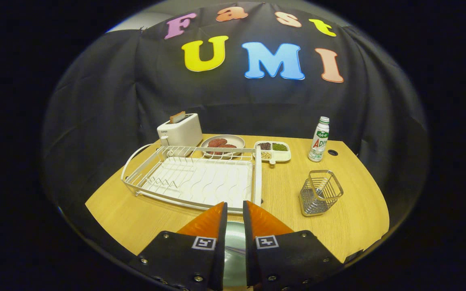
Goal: Take the plate from the dish rack, then take the spoon from the basket and place it into the plate.
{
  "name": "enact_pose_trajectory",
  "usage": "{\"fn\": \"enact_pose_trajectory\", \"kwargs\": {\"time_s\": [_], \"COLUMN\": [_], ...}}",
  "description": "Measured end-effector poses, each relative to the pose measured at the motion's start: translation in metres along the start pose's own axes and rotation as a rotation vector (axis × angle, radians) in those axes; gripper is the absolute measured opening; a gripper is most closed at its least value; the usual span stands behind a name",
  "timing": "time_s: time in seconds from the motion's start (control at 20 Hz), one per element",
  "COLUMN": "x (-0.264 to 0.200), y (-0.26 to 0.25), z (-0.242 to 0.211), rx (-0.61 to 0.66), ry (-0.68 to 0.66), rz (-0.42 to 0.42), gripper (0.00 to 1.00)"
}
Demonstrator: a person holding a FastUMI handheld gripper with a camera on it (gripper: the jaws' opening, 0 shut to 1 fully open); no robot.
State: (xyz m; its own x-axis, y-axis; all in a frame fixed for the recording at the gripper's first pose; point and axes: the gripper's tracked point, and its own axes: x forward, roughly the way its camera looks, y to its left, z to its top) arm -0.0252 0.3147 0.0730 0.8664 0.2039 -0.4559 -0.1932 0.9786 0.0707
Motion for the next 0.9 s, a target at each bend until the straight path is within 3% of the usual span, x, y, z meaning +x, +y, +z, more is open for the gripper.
{"fn": "enact_pose_trajectory", "kwargs": {"time_s": [0.25, 0.45, 0.75, 0.9], "x": [-0.030, -0.065, -0.113, -0.132], "y": [-0.074, -0.137, -0.175, -0.183], "z": [0.039, 0.091, 0.179, 0.202], "rx": [0.068, 0.021, -0.080, -0.042], "ry": [-0.107, -0.232, -0.433, -0.537], "rz": [-0.122, -0.206, -0.231, -0.209], "gripper": [0.26, 0.26, 0.26, 0.96]}}
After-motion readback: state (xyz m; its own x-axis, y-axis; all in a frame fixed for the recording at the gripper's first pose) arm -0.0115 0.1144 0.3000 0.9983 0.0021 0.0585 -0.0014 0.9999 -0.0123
